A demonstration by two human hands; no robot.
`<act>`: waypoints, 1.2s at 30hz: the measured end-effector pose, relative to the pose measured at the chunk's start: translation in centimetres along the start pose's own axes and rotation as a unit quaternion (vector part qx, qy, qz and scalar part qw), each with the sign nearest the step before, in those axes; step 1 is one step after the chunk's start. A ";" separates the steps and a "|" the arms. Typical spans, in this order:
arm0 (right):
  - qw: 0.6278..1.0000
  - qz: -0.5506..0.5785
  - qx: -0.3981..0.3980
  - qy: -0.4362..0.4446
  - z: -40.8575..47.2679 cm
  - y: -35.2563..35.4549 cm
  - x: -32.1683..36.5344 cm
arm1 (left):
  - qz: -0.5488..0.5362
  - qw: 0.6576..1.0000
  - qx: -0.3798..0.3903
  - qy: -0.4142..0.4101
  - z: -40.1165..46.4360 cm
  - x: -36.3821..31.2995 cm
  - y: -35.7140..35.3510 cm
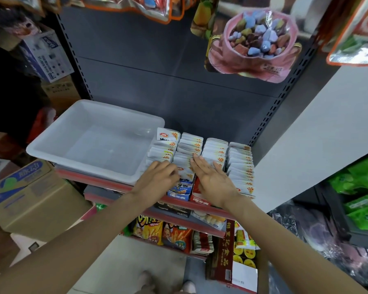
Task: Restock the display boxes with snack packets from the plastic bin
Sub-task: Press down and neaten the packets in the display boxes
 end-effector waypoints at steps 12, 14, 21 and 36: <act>0.994 0.083 -0.065 0.003 0.6 2.1 -0.1 | -0.142 0.986 -0.009 0.082 0.5 2.6 0.4; 0.988 0.117 -0.103 0.001 1.3 3.5 0.0 | -0.175 0.977 -0.050 0.113 -0.7 4.5 1.0; 0.983 0.166 -0.068 -0.035 6.4 5.1 0.8 | -0.214 0.955 0.005 0.204 0.7 12.4 0.5; 0.955 0.220 -0.125 -0.155 11.9 6.7 -1.2 | -0.259 0.955 0.100 0.109 4.3 14.0 -3.5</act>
Point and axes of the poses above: each hand's wrist, its own z-axis towards the middle knuckle, its own y-axis out of the back of the hand, x = y × z, the point moved 9 cm from there along z, towards the middle knuckle
